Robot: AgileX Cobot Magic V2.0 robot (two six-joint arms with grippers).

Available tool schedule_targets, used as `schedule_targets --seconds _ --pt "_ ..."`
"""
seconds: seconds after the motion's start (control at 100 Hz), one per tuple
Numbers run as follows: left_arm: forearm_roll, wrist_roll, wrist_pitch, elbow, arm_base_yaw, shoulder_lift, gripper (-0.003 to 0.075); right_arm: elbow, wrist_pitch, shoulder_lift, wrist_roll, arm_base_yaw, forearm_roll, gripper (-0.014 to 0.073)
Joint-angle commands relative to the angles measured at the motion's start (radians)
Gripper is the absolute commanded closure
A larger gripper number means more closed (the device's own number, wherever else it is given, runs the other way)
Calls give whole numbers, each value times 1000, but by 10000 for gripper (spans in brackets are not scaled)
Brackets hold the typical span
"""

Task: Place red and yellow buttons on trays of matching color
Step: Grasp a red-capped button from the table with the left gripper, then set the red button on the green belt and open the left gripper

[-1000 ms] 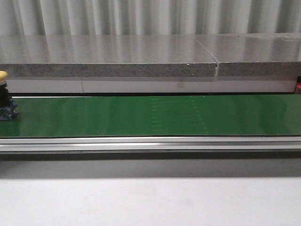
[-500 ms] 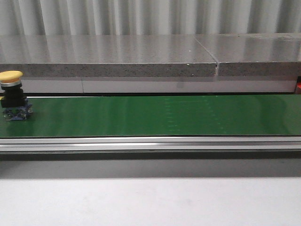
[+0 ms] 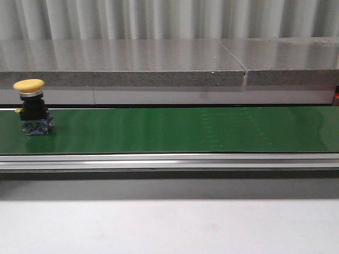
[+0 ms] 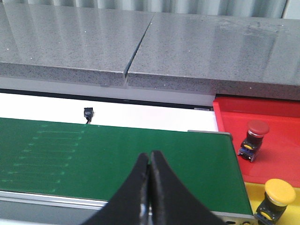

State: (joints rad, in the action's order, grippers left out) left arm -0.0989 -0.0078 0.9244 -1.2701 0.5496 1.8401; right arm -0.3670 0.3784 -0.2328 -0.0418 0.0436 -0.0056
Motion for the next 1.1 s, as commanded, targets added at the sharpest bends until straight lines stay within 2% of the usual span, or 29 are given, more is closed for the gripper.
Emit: schedule_targets --seconds 0.0,0.26,0.5,0.86,1.09 --pt "3 1 0 -23 -26 -96 498 -26 -75 -6 7 0 -1 660" --pt "71 8 59 -23 -130 -220 498 -26 -75 -6 7 0 -1 660" --pt "70 8 72 -23 -217 -329 498 -26 -75 -6 7 0 -1 660" --pt "56 18 58 -43 -429 -313 498 -26 -75 -6 7 0 -1 660" --pt "49 18 56 -75 -464 -239 498 -26 -75 -6 7 0 -1 660"
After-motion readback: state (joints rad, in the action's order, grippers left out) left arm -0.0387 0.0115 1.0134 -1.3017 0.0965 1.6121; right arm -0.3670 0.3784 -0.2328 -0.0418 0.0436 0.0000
